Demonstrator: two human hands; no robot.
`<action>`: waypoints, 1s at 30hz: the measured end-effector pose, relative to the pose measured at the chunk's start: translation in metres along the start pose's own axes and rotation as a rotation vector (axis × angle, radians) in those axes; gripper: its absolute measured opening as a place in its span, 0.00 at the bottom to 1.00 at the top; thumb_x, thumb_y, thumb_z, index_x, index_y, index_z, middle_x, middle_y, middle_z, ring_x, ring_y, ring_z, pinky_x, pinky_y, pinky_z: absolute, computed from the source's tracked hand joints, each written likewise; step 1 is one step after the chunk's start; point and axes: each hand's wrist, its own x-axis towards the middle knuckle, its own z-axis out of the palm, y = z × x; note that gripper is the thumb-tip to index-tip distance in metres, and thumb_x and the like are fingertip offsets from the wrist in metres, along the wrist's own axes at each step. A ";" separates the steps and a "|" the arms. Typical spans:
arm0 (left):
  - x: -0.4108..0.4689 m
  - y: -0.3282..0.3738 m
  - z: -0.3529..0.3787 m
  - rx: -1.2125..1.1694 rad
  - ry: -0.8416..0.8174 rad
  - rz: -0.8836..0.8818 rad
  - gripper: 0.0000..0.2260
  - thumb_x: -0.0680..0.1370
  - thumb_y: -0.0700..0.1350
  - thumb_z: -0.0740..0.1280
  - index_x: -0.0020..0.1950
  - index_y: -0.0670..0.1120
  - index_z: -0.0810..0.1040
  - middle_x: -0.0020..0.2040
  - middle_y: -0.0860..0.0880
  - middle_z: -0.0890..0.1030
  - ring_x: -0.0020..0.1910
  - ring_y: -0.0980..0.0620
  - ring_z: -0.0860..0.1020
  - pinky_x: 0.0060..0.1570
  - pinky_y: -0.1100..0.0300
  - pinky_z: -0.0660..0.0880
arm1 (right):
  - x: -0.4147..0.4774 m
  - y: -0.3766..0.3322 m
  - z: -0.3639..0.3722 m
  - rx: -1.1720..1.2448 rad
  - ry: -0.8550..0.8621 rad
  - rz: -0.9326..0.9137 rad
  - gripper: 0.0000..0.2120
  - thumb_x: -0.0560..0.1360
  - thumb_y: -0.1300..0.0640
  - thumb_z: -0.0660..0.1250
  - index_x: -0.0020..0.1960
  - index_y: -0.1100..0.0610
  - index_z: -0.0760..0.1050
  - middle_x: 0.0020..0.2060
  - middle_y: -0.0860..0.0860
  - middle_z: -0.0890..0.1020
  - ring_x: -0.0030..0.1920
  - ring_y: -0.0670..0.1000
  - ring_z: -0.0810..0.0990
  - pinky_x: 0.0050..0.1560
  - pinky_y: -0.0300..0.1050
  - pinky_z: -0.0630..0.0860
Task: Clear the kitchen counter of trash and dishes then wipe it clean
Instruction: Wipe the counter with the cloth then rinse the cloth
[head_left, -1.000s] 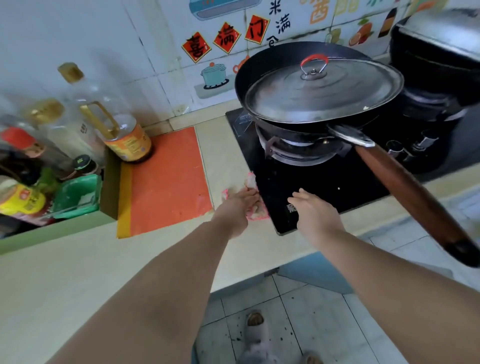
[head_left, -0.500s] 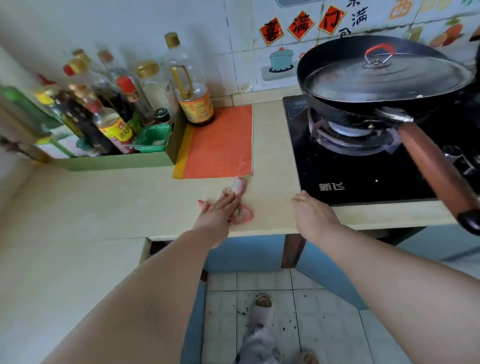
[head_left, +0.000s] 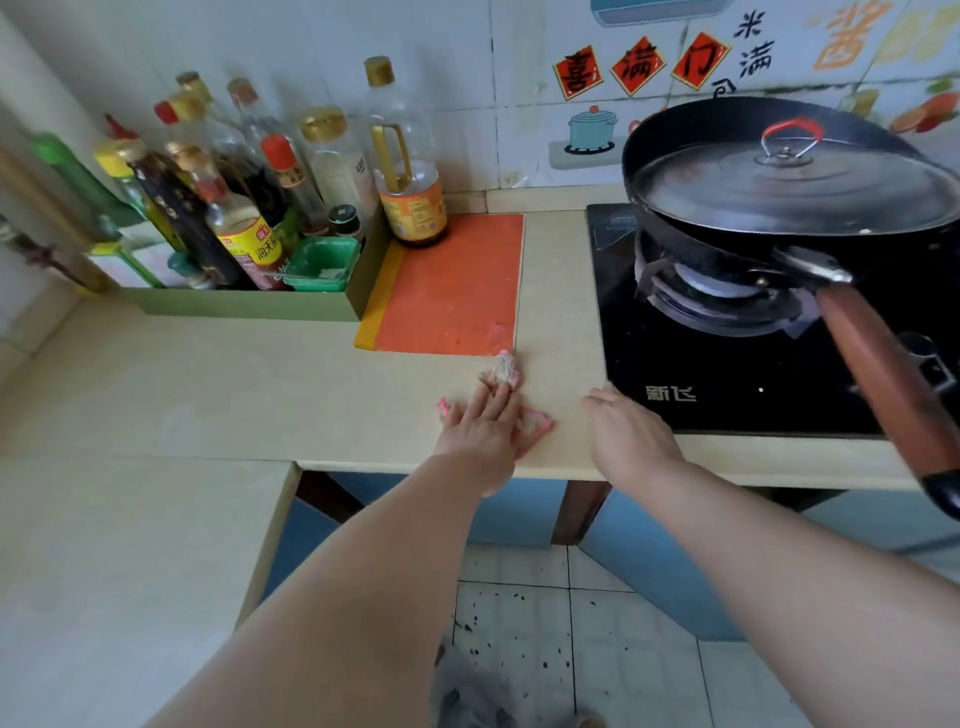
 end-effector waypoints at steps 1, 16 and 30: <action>-0.001 -0.007 0.001 0.021 0.001 0.015 0.27 0.84 0.47 0.48 0.79 0.49 0.38 0.79 0.53 0.38 0.78 0.51 0.37 0.75 0.43 0.43 | 0.003 0.000 0.000 -0.011 0.001 0.004 0.16 0.72 0.73 0.53 0.52 0.59 0.72 0.58 0.52 0.73 0.67 0.51 0.69 0.52 0.42 0.71; -0.020 -0.209 -0.009 -0.161 0.048 -0.274 0.28 0.83 0.56 0.45 0.79 0.52 0.36 0.79 0.56 0.37 0.77 0.54 0.35 0.74 0.42 0.39 | 0.080 -0.160 0.061 -0.022 -0.020 -0.302 0.21 0.78 0.65 0.56 0.71 0.58 0.65 0.74 0.53 0.61 0.75 0.53 0.57 0.72 0.47 0.60; 0.006 -0.339 -0.022 -0.221 0.153 -0.456 0.27 0.83 0.55 0.45 0.80 0.50 0.41 0.80 0.54 0.41 0.78 0.53 0.38 0.75 0.41 0.40 | 0.144 -0.275 0.079 -0.093 -0.051 -0.401 0.27 0.79 0.66 0.51 0.77 0.57 0.53 0.78 0.49 0.49 0.78 0.48 0.44 0.76 0.44 0.42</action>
